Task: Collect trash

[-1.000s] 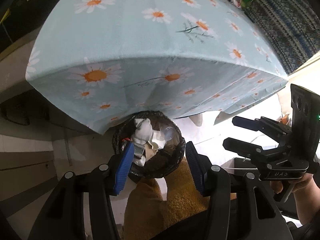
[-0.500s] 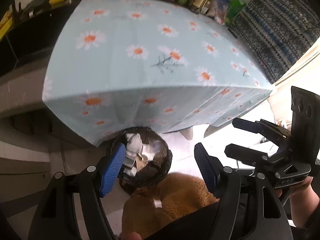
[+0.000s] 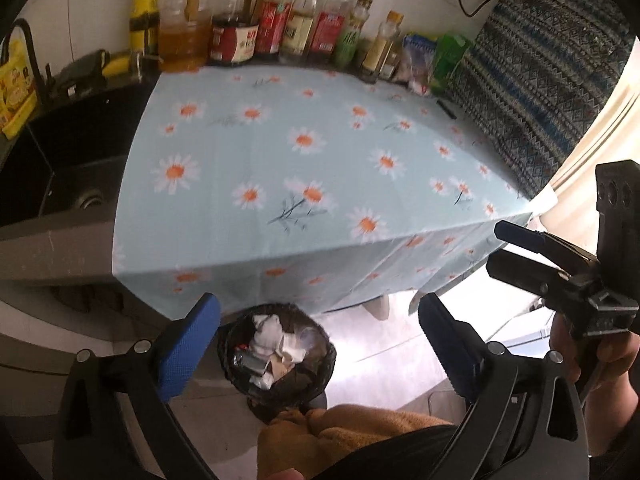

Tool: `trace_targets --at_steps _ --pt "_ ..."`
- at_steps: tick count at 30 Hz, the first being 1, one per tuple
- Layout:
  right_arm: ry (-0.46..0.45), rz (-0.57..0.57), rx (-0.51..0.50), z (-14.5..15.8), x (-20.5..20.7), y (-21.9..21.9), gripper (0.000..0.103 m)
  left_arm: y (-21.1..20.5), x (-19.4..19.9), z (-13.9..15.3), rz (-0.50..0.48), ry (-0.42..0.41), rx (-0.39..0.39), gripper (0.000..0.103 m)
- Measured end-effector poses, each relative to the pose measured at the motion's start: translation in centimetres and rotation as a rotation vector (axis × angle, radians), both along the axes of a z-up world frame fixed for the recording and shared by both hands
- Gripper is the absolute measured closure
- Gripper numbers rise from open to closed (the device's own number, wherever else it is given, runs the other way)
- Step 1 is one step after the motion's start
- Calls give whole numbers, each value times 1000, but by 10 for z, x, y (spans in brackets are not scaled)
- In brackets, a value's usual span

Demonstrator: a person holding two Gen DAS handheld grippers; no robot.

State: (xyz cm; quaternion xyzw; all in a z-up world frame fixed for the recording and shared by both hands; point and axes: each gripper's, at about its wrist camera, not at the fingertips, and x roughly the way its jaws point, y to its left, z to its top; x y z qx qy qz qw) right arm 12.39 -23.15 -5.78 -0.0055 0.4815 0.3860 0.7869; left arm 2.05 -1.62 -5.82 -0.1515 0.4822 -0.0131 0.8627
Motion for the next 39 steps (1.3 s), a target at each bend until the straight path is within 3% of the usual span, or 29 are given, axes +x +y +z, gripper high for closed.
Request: trace_targets --at_steps 11,18,39 --pt "-89 -14 48 60 27 -32 5 -22 11 58 46 -78 72 7" --pt "-98 16 60 73 27 -44 5 -21 6 87 123 -144 104 7" --pt "-105 7 44 71 27 -32 5 -5 10 91 94 -137 111 7"
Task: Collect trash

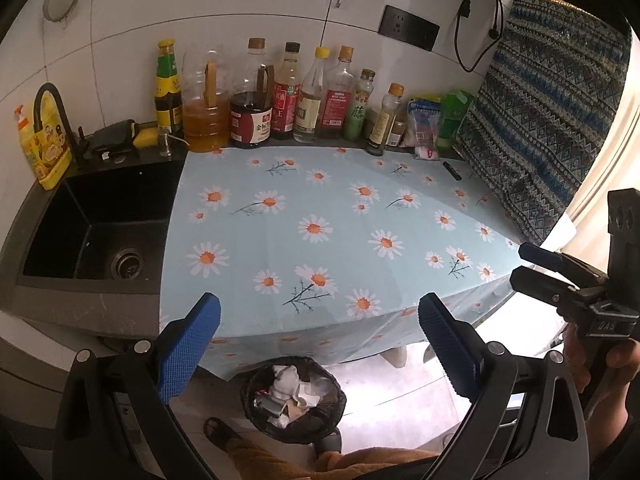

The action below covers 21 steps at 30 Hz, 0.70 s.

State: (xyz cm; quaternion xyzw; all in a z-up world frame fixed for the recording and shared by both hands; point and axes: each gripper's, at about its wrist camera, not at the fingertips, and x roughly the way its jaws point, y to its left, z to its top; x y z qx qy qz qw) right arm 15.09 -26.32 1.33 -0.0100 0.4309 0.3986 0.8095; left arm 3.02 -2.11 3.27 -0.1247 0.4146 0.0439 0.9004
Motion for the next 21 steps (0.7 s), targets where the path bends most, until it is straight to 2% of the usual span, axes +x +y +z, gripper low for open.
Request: trace_targets --at_steps 21 --pt "-10 3 -53 -4 3 2 5 -4 5 -7 8 6 -28 7"
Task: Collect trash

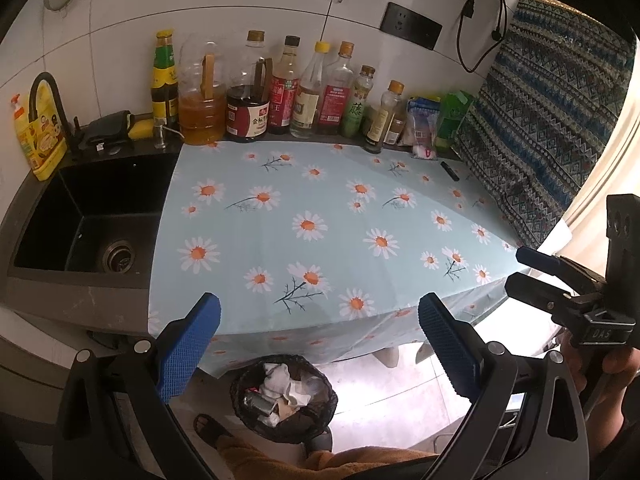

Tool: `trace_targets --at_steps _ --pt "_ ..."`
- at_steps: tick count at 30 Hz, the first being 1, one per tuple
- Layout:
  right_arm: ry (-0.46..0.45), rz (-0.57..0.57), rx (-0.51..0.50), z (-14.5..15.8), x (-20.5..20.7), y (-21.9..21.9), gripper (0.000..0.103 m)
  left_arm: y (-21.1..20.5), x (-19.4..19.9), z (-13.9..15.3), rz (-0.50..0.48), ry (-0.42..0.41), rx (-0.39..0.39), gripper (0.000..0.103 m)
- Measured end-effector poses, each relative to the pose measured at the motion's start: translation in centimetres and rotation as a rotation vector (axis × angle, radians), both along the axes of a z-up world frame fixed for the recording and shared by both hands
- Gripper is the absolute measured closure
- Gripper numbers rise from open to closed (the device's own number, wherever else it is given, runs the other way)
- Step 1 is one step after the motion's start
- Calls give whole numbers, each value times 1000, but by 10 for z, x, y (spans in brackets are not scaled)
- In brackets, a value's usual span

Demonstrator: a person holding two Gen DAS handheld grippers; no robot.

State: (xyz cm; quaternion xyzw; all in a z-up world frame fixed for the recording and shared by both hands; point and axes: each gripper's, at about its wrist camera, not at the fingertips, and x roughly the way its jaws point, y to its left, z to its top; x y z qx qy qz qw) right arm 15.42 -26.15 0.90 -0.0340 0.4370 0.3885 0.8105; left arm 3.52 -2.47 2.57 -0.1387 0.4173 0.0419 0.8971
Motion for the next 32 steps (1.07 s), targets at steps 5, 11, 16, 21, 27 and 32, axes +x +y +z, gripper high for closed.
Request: trace_targets --at_steps 5,11,16,21,27,32 --pt "6 7 6 -1 -1 2 5 -1 0 -2 0 5 -7 7" --pt "5 10 8 -2 -1 1 5 -3 -2 -5 2 14 -3 7" --pt "10 8 8 -2 -2 0 5 -3 -3 -6 -1 15 -7 7" --pt "-3 4 3 -3 -2 -2 5 -6 -4 -5 -10 12 -2 7" --pt "-8 3 3 -3 -2 -2 5 -7 -1 -6 -11 18 -5 7" --pt "-1 -1 2 -3 -2 -1 5 -5 -1 -7 -2 20 3 7"
